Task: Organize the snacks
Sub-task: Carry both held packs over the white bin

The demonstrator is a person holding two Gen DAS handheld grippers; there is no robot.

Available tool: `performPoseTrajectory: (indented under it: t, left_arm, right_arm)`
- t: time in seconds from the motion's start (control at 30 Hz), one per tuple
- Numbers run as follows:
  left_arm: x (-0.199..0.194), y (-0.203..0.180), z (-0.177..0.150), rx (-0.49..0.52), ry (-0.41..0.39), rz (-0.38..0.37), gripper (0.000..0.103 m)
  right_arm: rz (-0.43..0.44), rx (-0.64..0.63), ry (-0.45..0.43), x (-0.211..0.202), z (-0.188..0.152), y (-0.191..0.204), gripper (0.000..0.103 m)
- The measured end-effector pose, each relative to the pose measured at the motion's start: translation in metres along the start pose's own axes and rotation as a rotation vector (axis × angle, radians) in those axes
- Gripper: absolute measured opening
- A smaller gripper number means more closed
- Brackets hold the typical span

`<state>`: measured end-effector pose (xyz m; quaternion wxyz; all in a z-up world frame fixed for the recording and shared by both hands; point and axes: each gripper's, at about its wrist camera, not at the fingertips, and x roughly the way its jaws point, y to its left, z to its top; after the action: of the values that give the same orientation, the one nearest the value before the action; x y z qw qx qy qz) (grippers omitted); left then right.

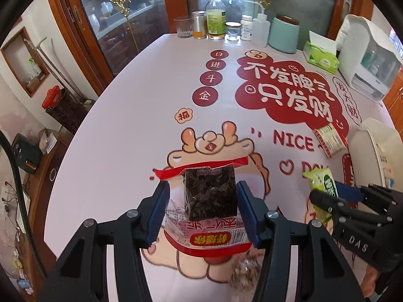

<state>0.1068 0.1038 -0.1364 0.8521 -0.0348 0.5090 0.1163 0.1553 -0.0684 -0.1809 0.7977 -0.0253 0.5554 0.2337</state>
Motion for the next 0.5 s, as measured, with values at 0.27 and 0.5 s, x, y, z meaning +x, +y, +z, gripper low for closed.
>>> performPoseTrajectory:
  t: [0.27,0.5]
  left_arm:
    - [-0.032,-0.032,-0.030,0.049,-0.009,-0.003,0.053]
    - [-0.061,-0.087,-0.046,0.131,-0.026,-0.046,0.053]
  right_arm:
    - [0.036,-0.013,0.013,-0.027,-0.050,-0.004,0.037]
    - [0.063,-0.003,-0.018,-0.070,-0.097,-0.024,0.037]
